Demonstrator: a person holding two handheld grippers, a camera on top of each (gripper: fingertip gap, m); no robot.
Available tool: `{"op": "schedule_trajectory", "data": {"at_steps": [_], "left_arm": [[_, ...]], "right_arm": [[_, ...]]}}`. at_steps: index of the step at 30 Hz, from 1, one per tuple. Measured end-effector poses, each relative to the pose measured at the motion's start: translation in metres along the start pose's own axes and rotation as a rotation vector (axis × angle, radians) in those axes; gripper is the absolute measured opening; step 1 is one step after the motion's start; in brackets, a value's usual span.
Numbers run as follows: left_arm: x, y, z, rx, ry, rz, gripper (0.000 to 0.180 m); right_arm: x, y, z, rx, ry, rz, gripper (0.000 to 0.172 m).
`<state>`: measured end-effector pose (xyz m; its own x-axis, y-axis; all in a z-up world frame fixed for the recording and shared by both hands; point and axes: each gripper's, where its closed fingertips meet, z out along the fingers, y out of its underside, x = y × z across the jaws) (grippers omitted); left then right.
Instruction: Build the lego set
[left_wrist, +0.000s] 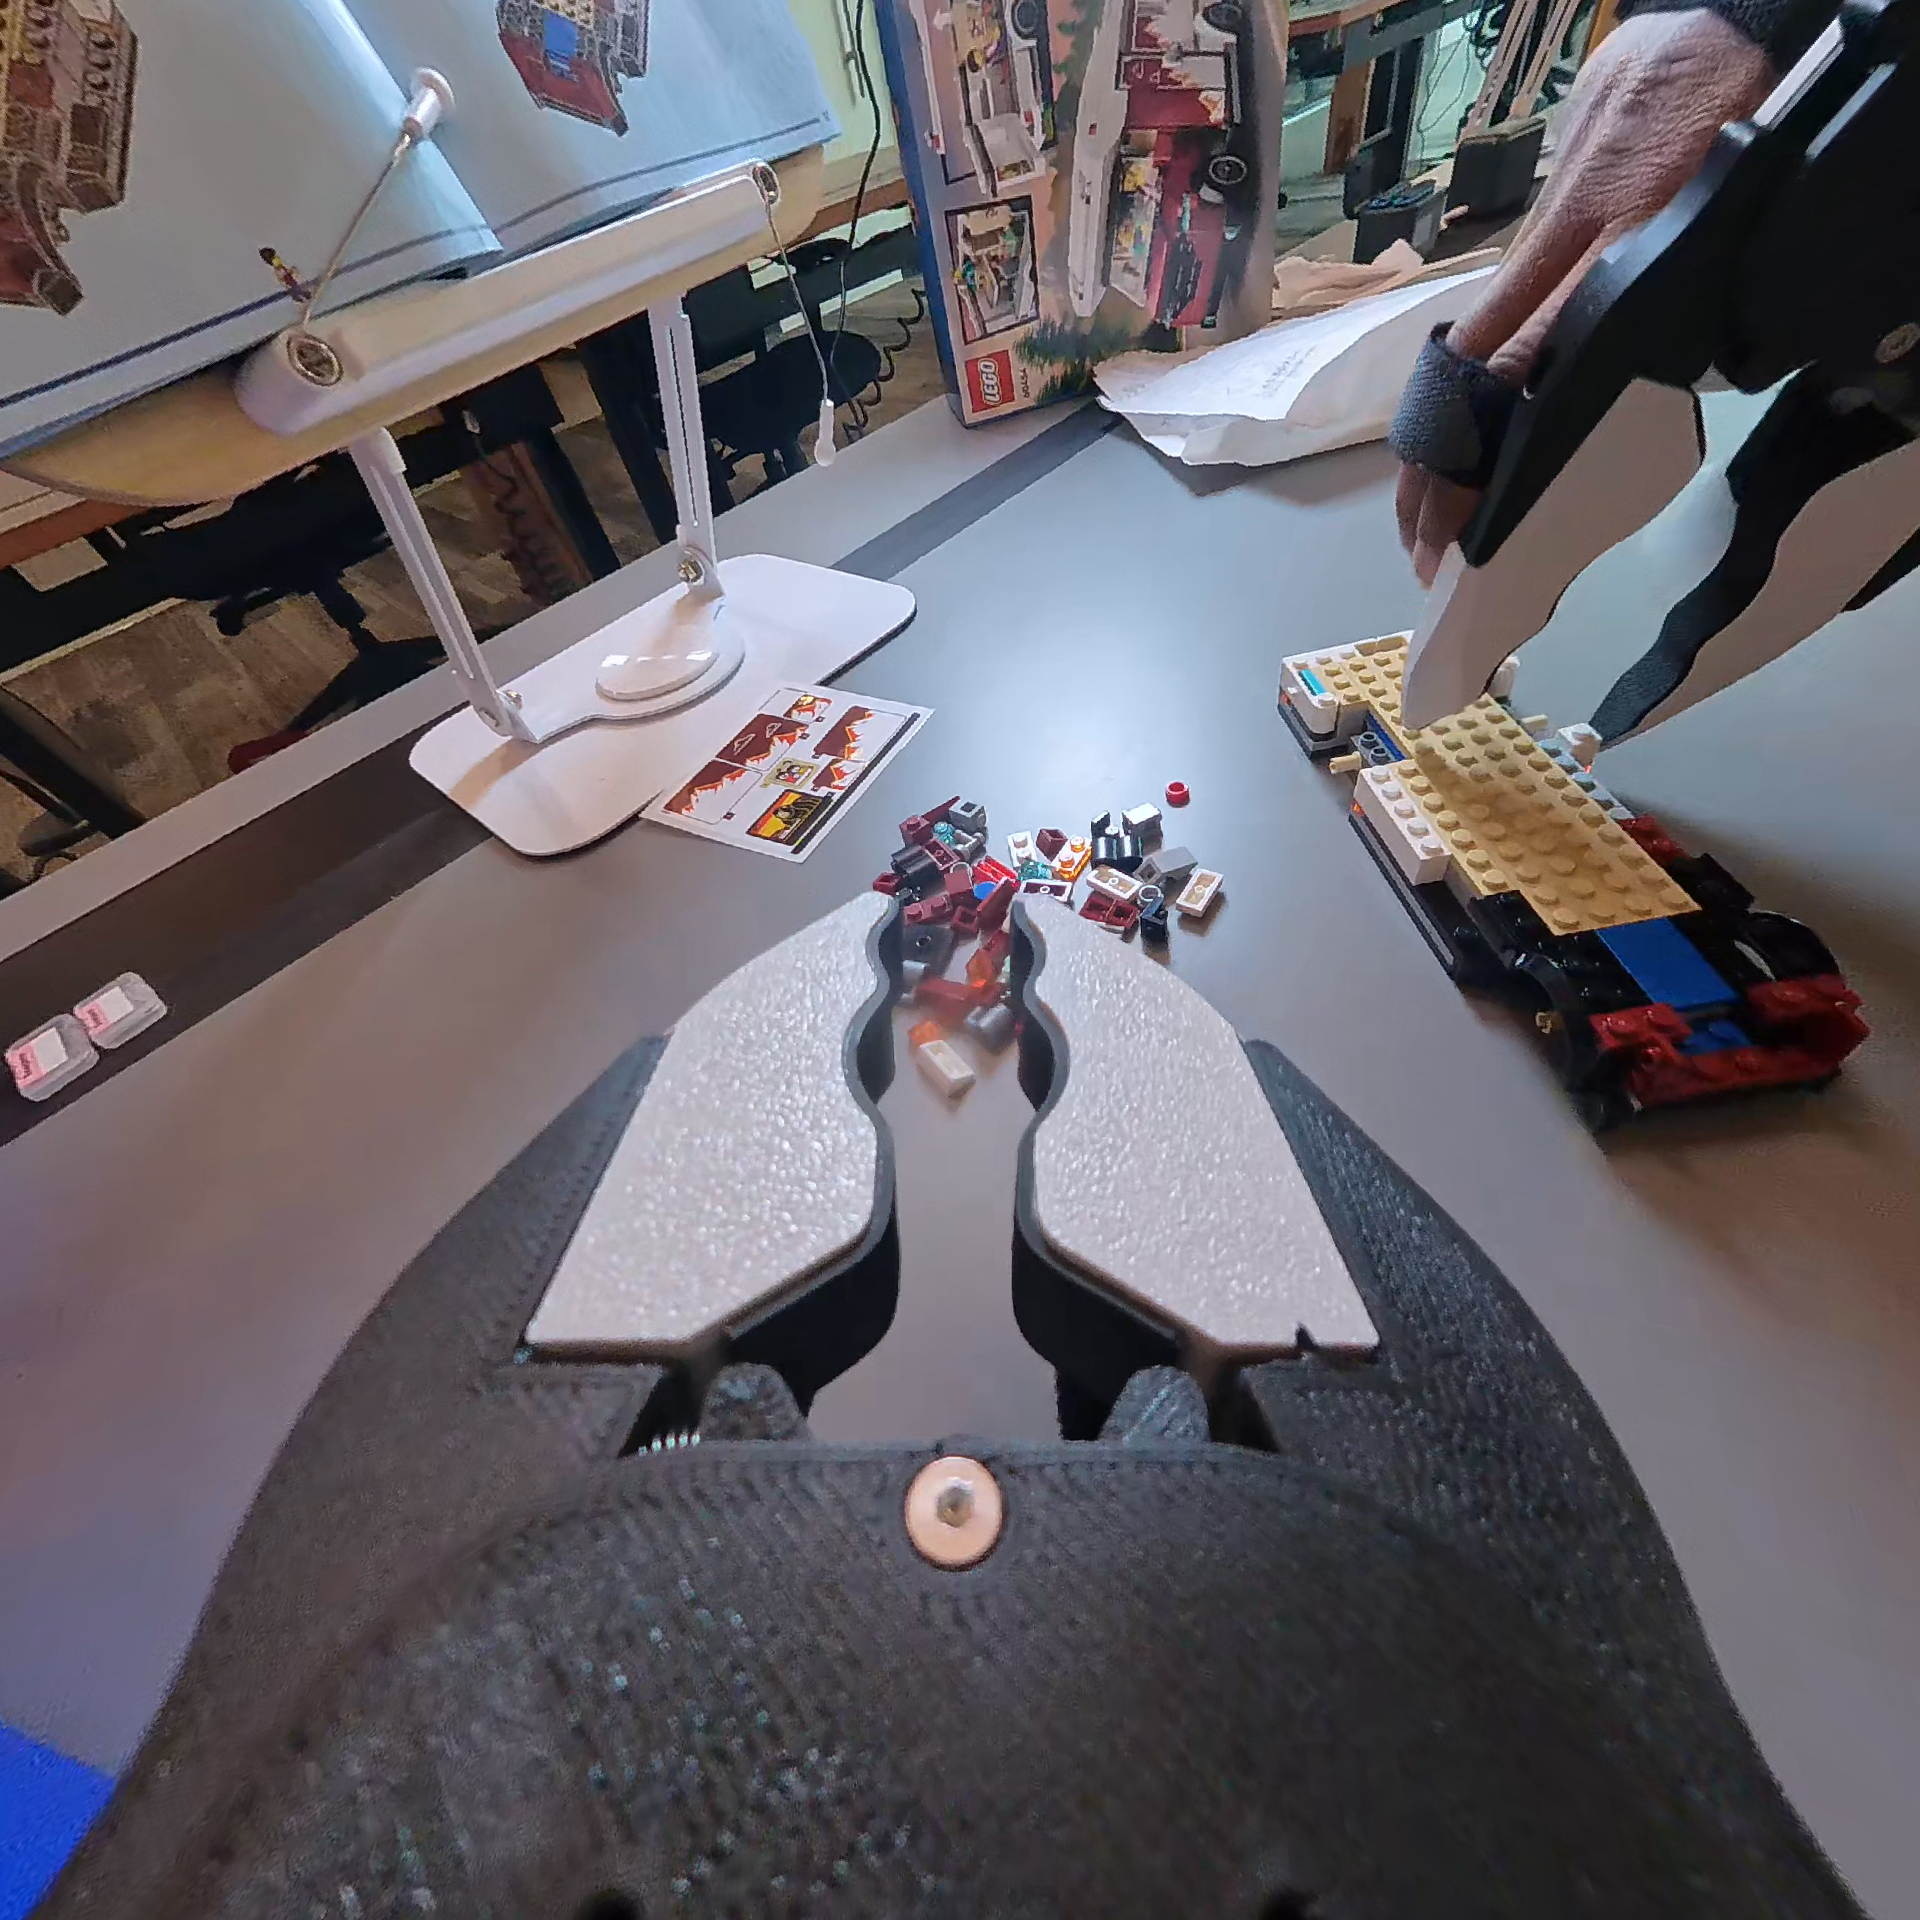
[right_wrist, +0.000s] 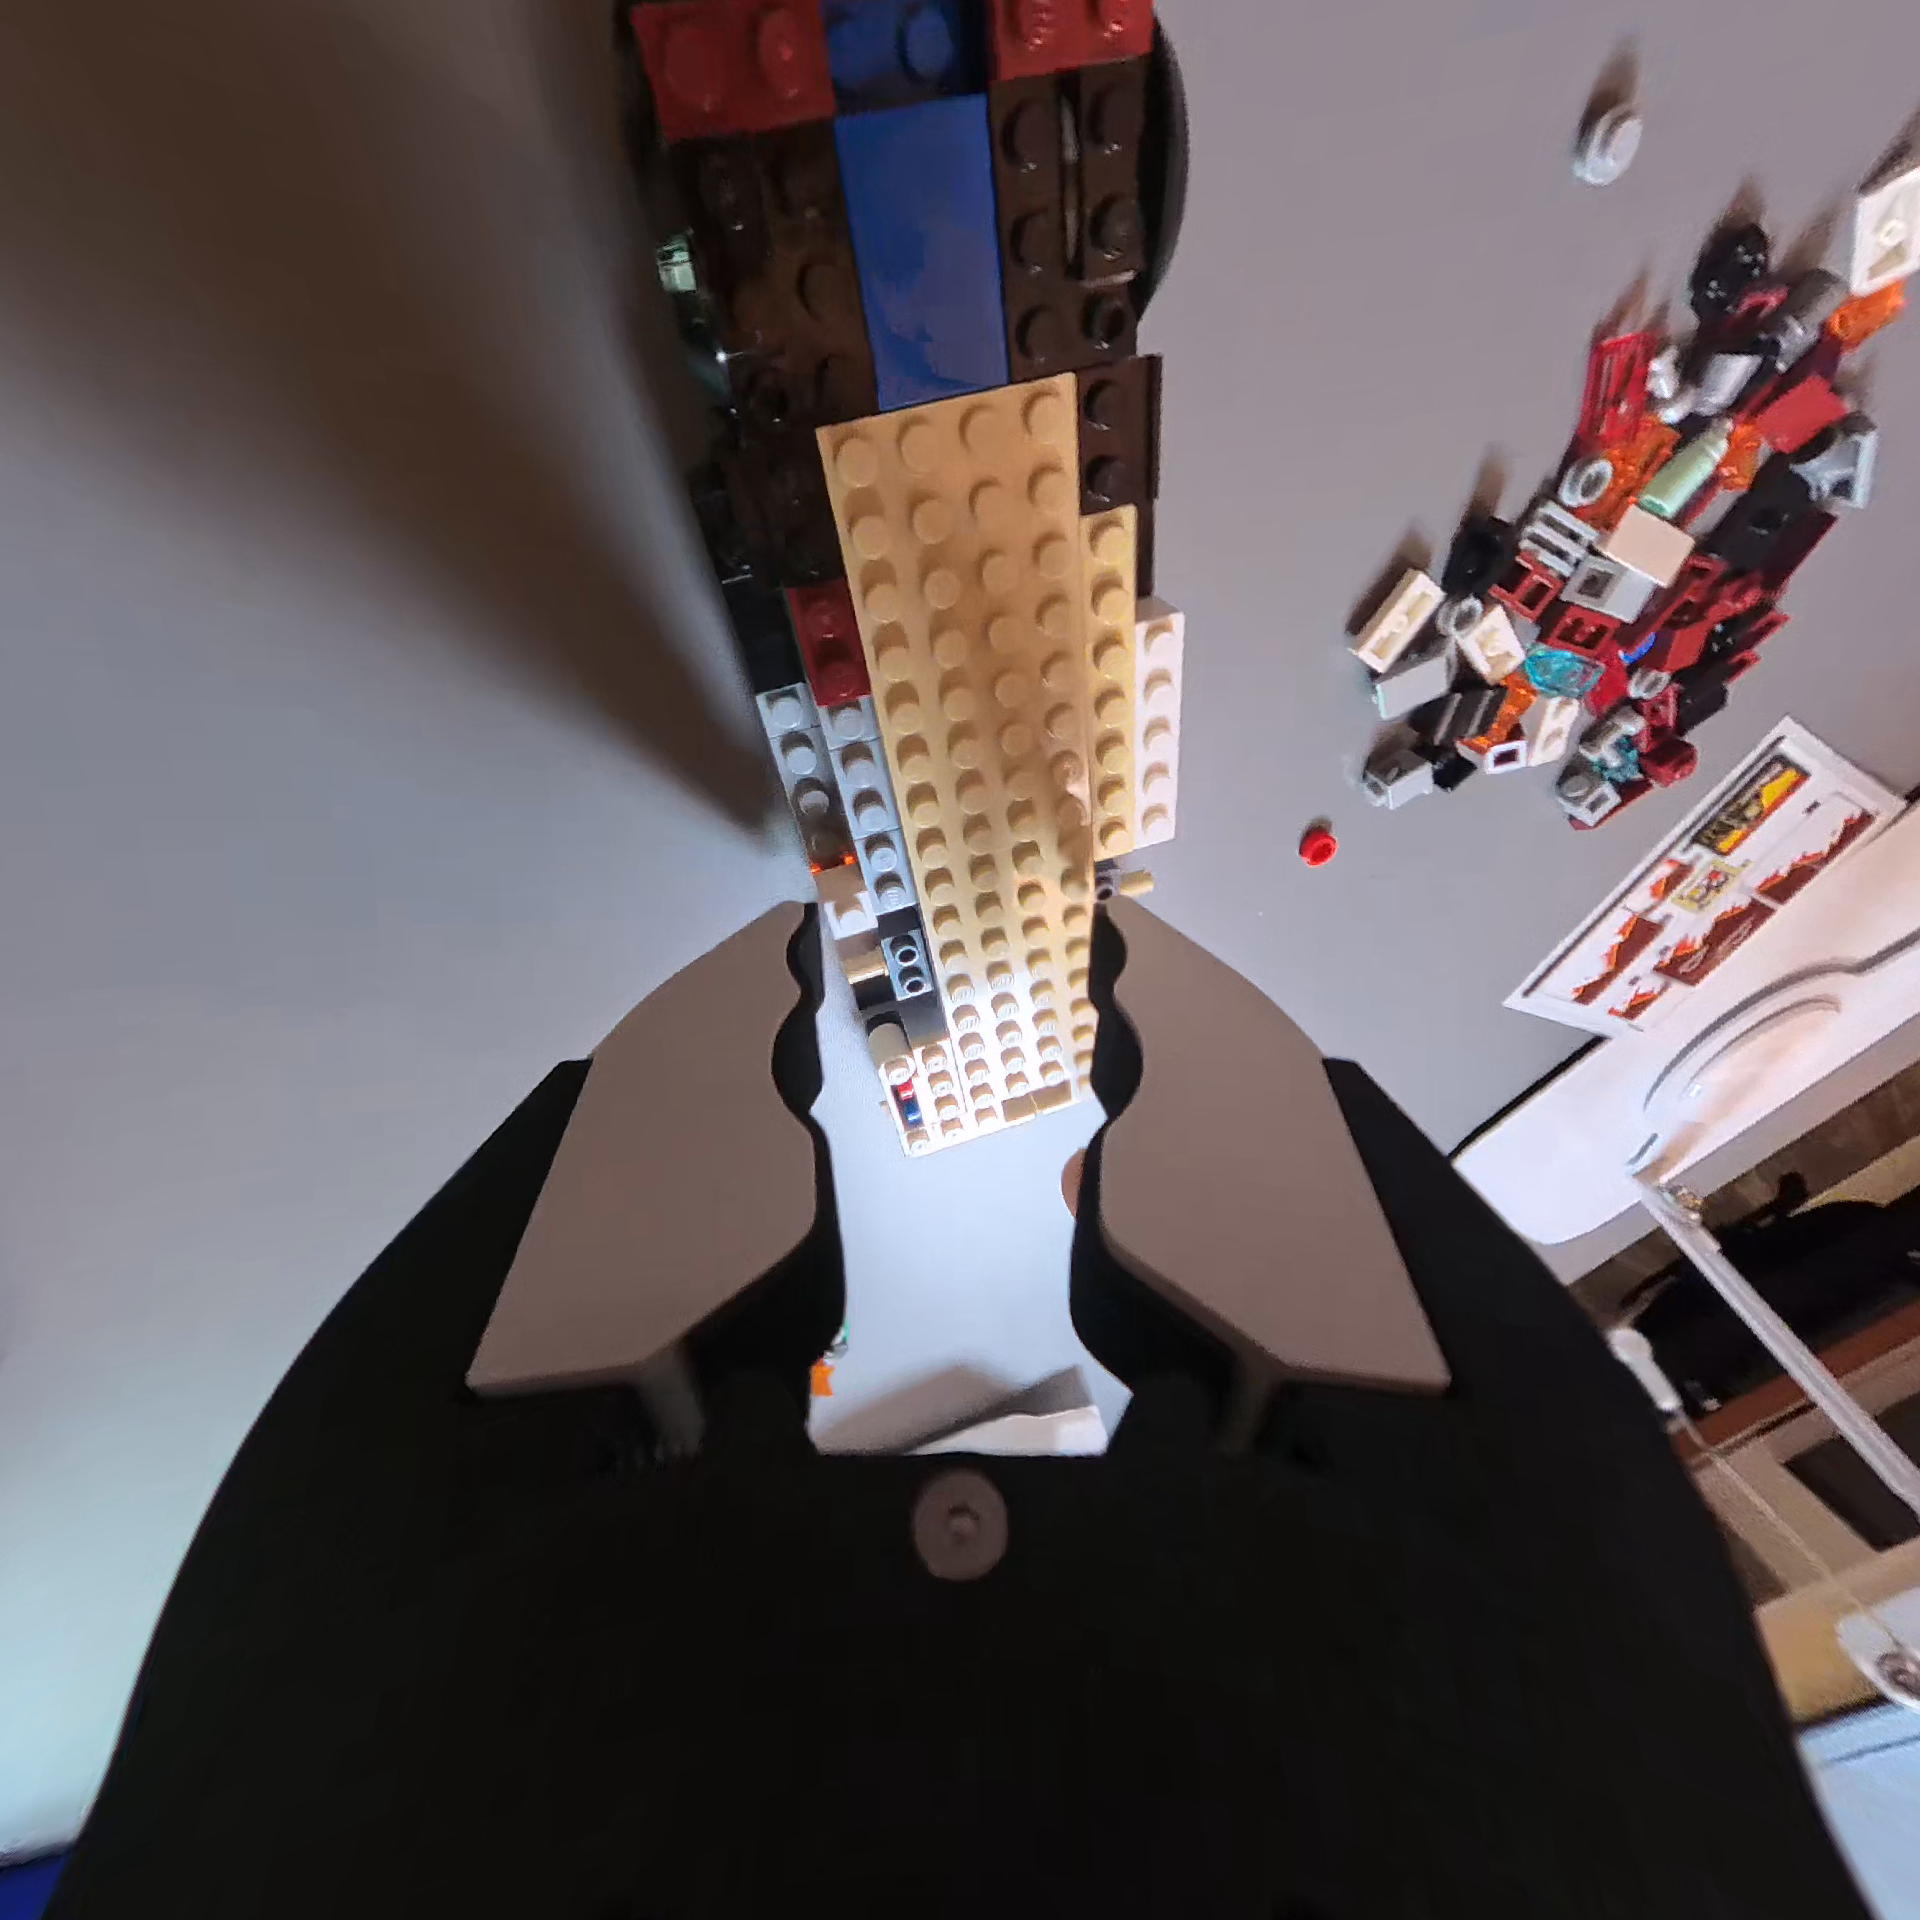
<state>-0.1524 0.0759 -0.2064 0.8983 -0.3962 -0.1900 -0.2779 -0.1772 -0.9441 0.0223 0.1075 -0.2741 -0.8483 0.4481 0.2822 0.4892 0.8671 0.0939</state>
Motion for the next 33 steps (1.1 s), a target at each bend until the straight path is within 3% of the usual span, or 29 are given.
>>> {"op": "schedule_trajectory", "data": {"at_steps": [3, 7, 10, 13, 19, 24, 29, 31, 33], "left_arm": [[-0.002, 0.000, -0.001, 0.000, -0.004, -0.009, 0.019], [-0.003, -0.002, -0.002, 0.010, -0.007, -0.015, 0.018], [-0.004, -0.002, -0.002, 0.013, -0.010, -0.023, 0.017], [-0.005, -0.002, -0.001, 0.016, -0.018, -0.023, 0.015], [-0.012, -0.004, -0.002, 0.041, -0.067, -0.027, 0.008], [-0.031, -0.032, -0.024, 0.139, -0.169, -0.026, 0.000], [-0.101, -0.073, -0.094, 0.210, -0.411, -0.053, 0.000], [-0.143, -0.079, -0.137, 0.208, -0.562, -0.051, 0.000], [-0.181, -0.070, -0.171, 0.118, -0.651, -0.071, 0.000]], "right_arm": [[0.003, -0.012, -0.019, 0.164, 0.025, 0.166, 0.051], [0.032, -0.029, -0.074, 0.592, 0.217, 0.554, 0.054], [0.049, -0.010, -0.109, 0.903, 0.419, 0.874, 0.052], [0.048, 0.025, -0.122, 1.108, 0.606, 1.147, 0.043], [0.036, 0.078, -0.108, 1.179, 0.903, 1.361, 0.022], [0.029, 0.095, -0.108, 1.183, 0.973, 1.411, 0.003], [0.027, 0.094, -0.114, 1.166, 1.013, 1.382, 0.000], [0.027, 0.092, -0.113, 1.157, 1.009, 1.370, 0.000], [0.026, 0.089, -0.112, 1.158, 0.995, 1.357, 0.000]]}}
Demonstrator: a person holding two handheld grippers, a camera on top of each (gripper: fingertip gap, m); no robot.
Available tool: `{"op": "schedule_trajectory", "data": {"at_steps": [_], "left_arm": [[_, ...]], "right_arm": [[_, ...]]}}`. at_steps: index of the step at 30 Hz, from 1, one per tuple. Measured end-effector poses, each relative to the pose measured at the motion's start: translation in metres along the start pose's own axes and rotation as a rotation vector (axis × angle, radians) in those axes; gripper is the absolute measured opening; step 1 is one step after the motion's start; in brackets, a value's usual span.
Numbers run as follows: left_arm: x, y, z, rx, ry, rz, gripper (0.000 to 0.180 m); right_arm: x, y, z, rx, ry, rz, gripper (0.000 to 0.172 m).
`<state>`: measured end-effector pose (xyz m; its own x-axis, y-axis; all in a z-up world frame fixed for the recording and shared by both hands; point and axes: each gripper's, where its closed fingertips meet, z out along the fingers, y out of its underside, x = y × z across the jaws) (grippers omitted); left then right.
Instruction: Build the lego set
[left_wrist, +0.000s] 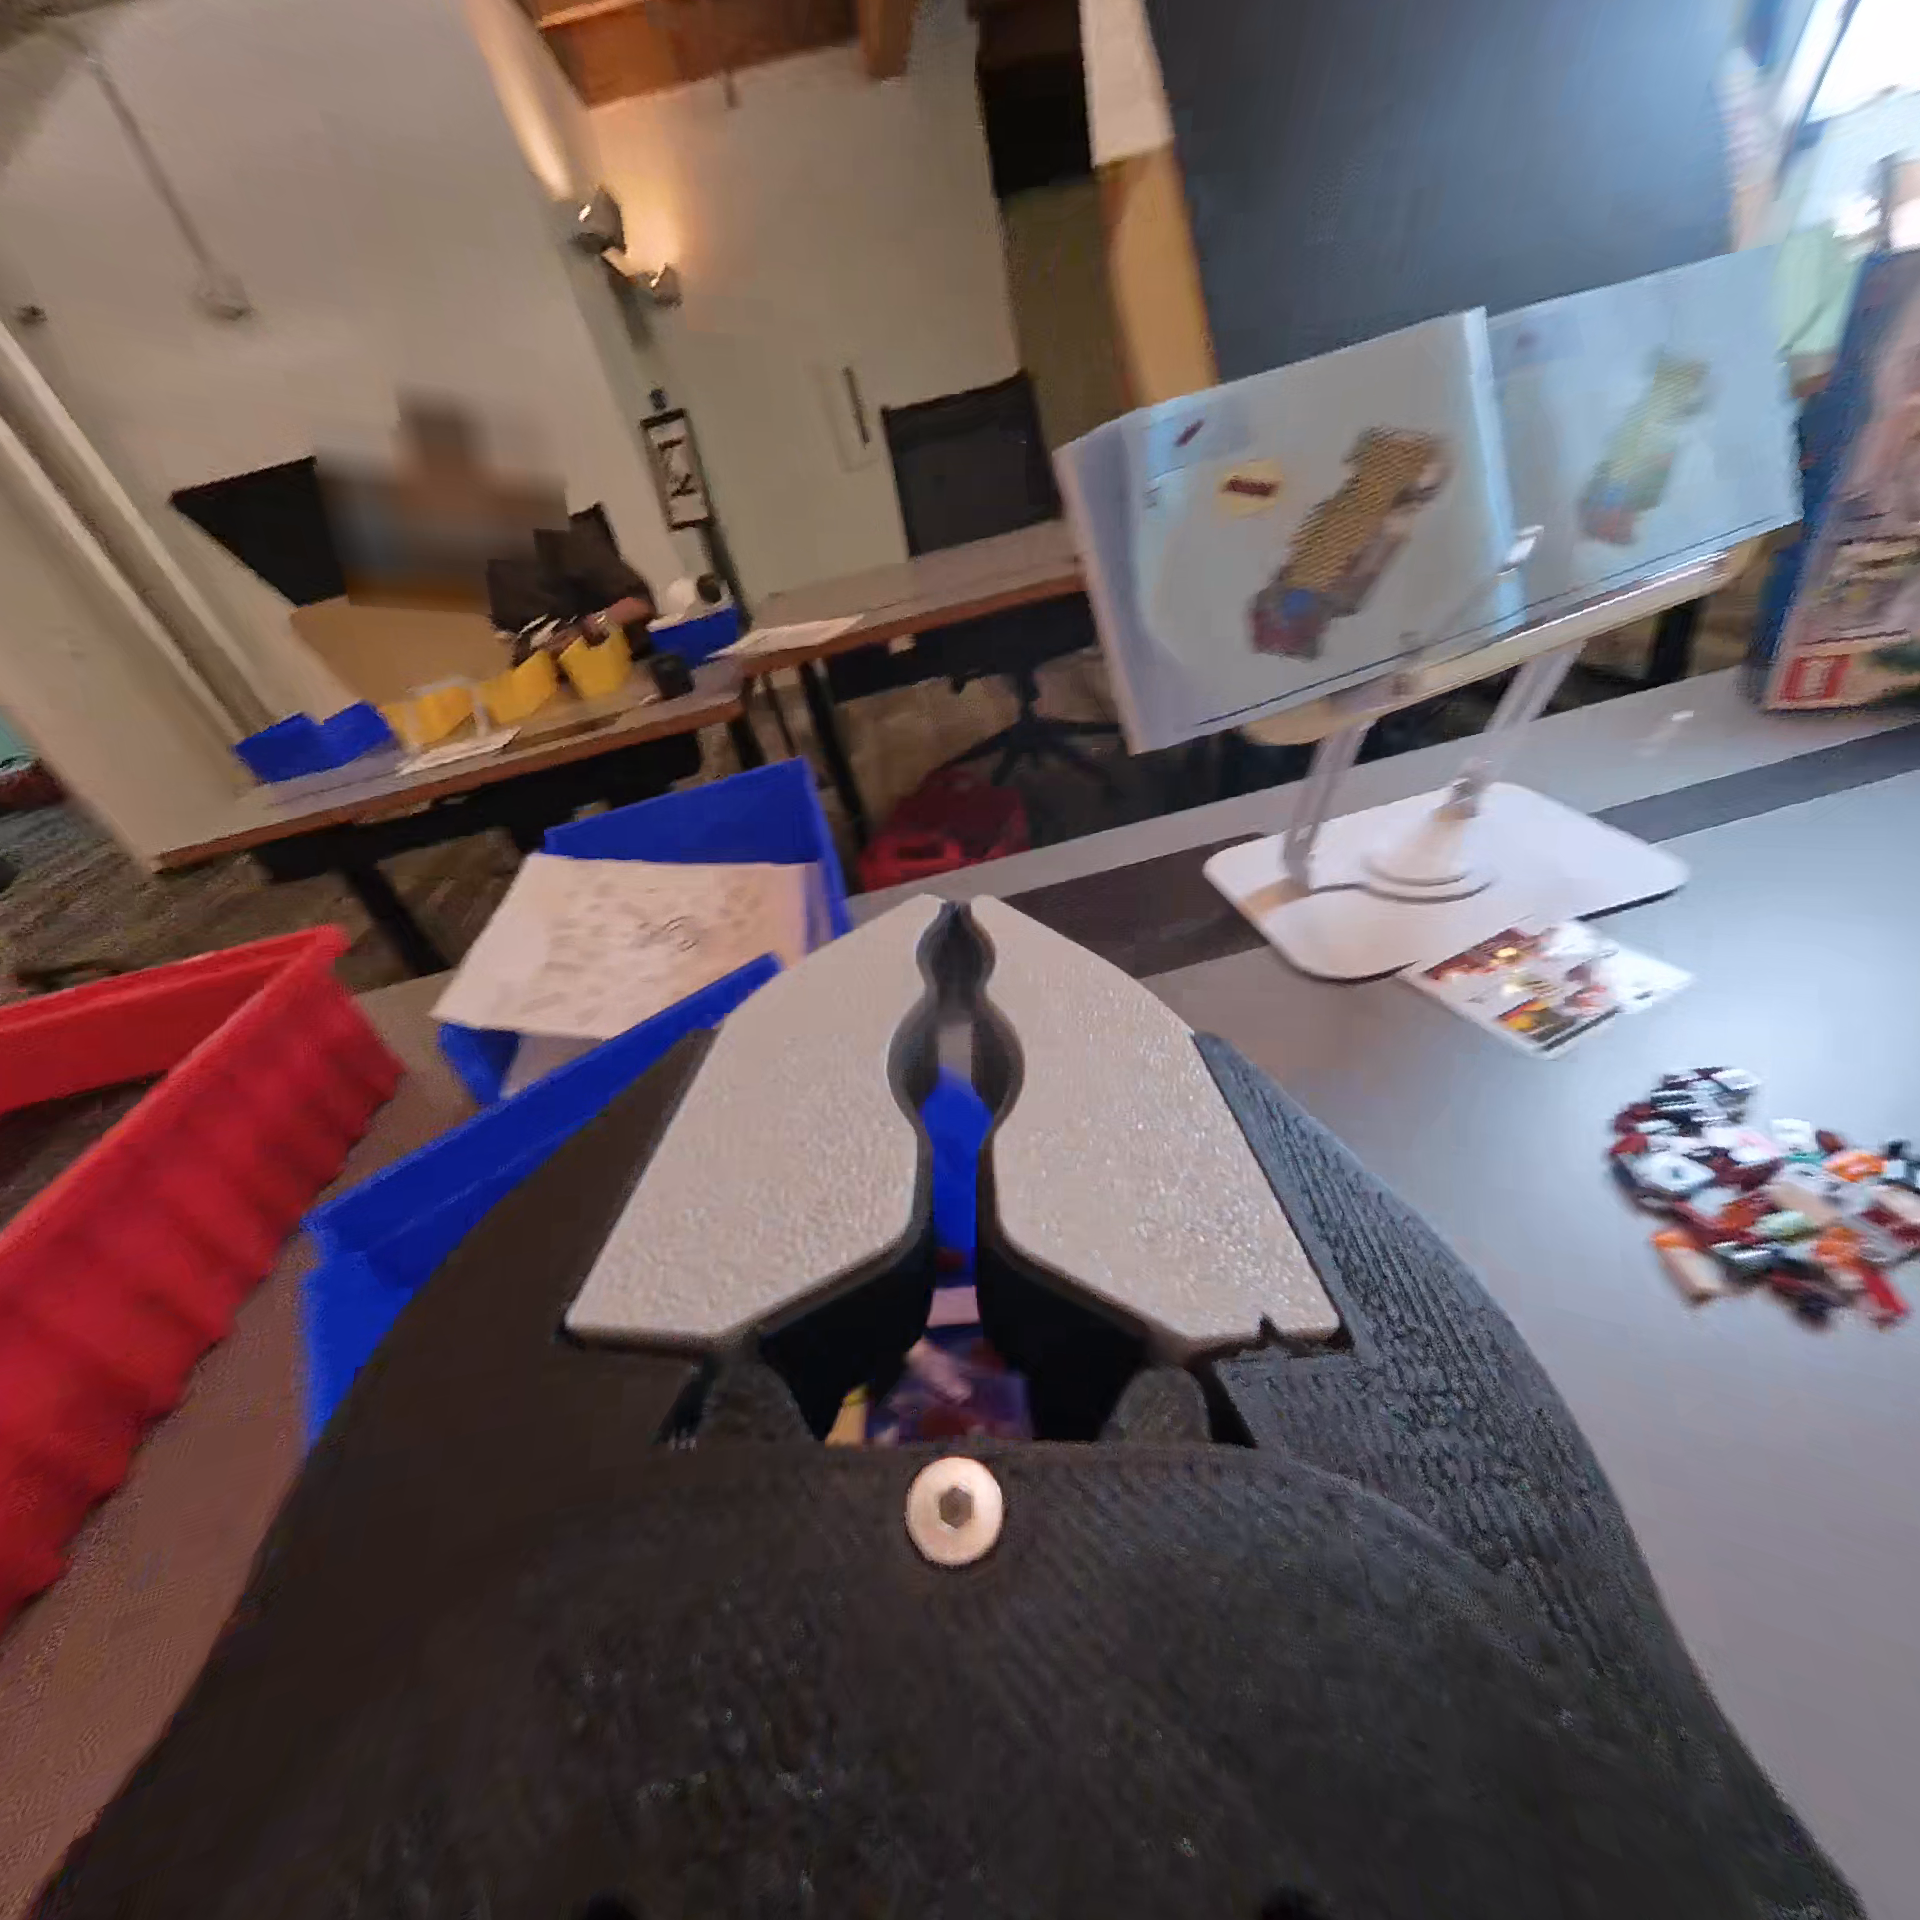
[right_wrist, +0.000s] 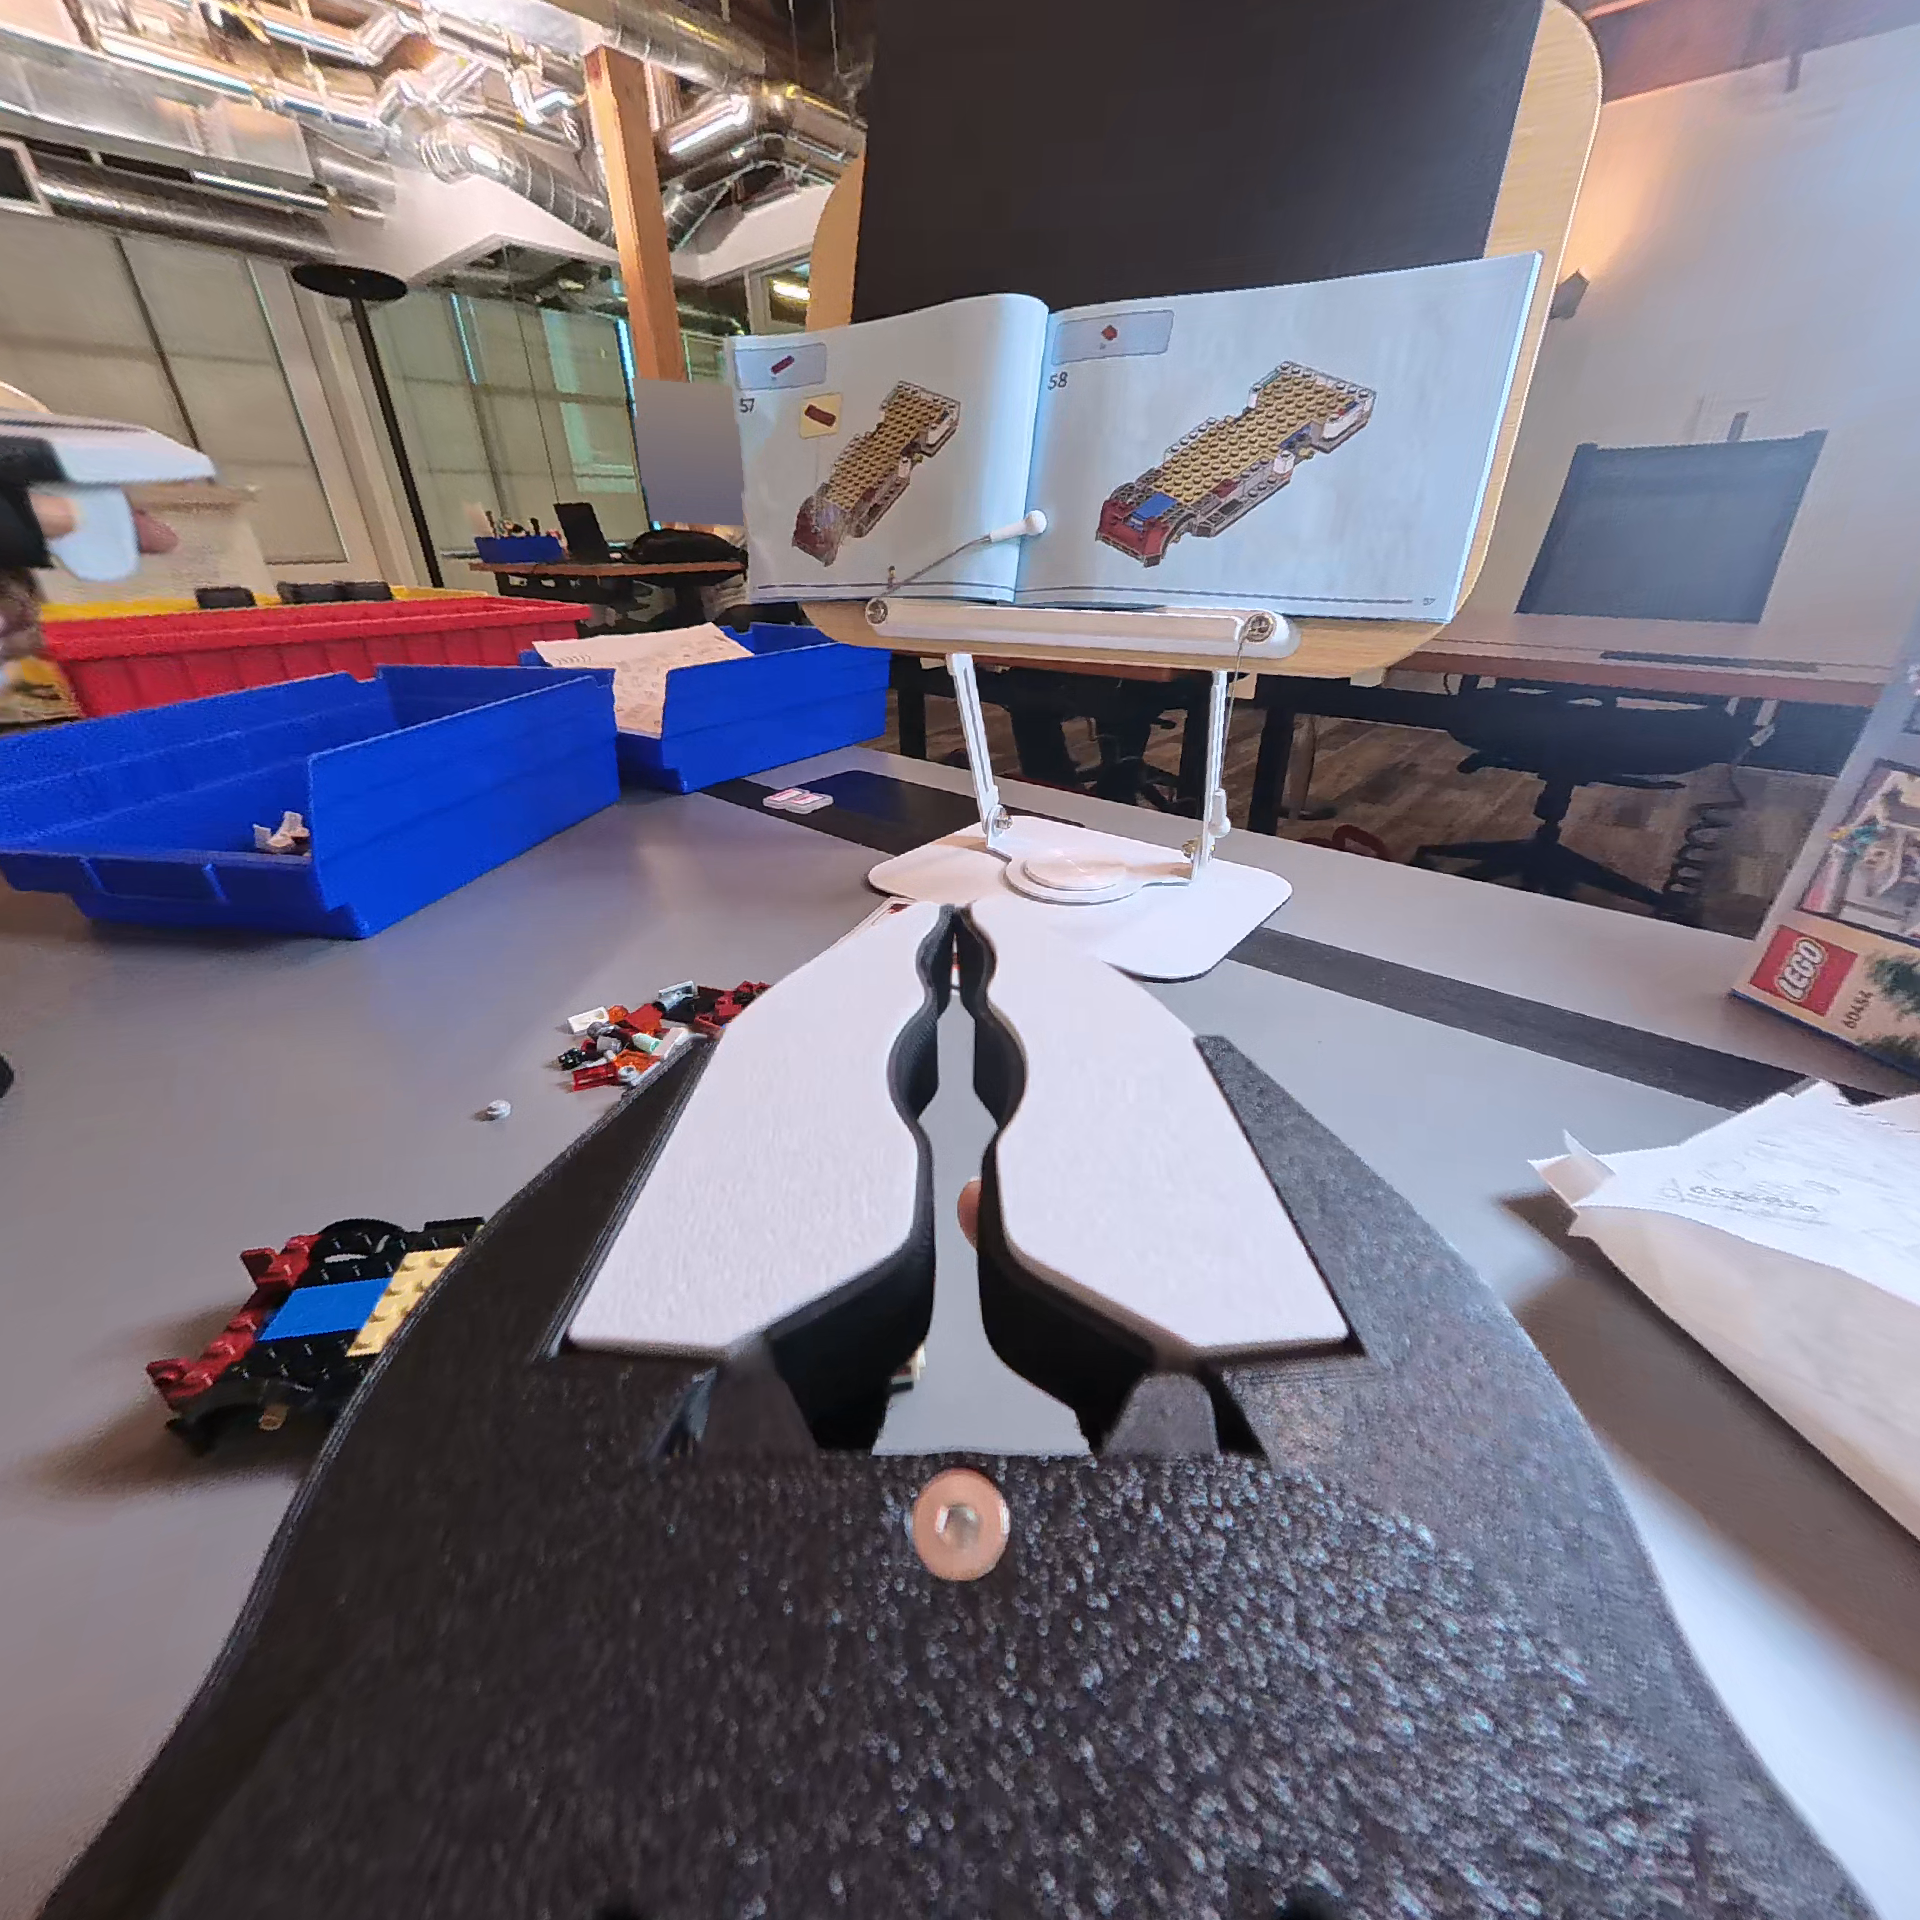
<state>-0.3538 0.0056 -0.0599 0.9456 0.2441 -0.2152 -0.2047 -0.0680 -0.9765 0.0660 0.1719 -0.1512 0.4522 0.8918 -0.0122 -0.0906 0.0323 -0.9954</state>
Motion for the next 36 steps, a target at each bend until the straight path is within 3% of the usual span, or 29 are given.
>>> {"op": "schedule_trajectory", "data": {"at_steps": [3, 7, 10, 16, 19, 24, 30, 32, 36], "left_arm": [[-0.045, 0.031, -0.005, -0.267, 0.036, 0.034, 0.007], [-0.068, 0.104, -0.022, -0.777, 0.210, 0.217, 0.016], [-0.064, 0.148, -0.039, -1.089, 0.369, 0.363, 0.020], [-0.067, 0.209, -0.061, -1.484, 0.659, 0.807, 0.026], [-0.080, 0.226, -0.062, -1.575, 0.723, 0.972, 0.031], [-0.083, 0.241, -0.052, -1.531, 0.808, 1.104, 0.029], [-0.079, 0.249, -0.054, -1.533, 0.899, 1.137, 0.017], [-0.076, 0.250, -0.054, -1.521, 0.912, 1.121, 0.004], [-0.069, 0.243, -0.050, -1.450, 0.871, 1.040, 0.004]], "right_arm": [[-0.004, 0.000, 0.000, 0.000, -0.015, -0.012, 0.000], [-0.007, 0.005, 0.002, -0.019, -0.028, -0.031, 0.000], [-0.010, 0.011, 0.004, -0.044, -0.045, -0.031, 0.000], [-0.016, 0.016, 0.005, -0.065, -0.066, -0.062, 0.000], [-0.017, 0.018, 0.005, -0.072, -0.074, -0.066, 0.000], [-0.017, 0.020, 0.005, -0.085, -0.078, -0.073, 0.000], [-0.016, 0.025, 0.007, -0.101, -0.080, -0.068, 0.000], [-0.016, 0.025, 0.007, -0.105, -0.082, -0.070, 0.000], [-0.019, 0.026, 0.006, -0.108, -0.092, -0.077, 0.000]]}}
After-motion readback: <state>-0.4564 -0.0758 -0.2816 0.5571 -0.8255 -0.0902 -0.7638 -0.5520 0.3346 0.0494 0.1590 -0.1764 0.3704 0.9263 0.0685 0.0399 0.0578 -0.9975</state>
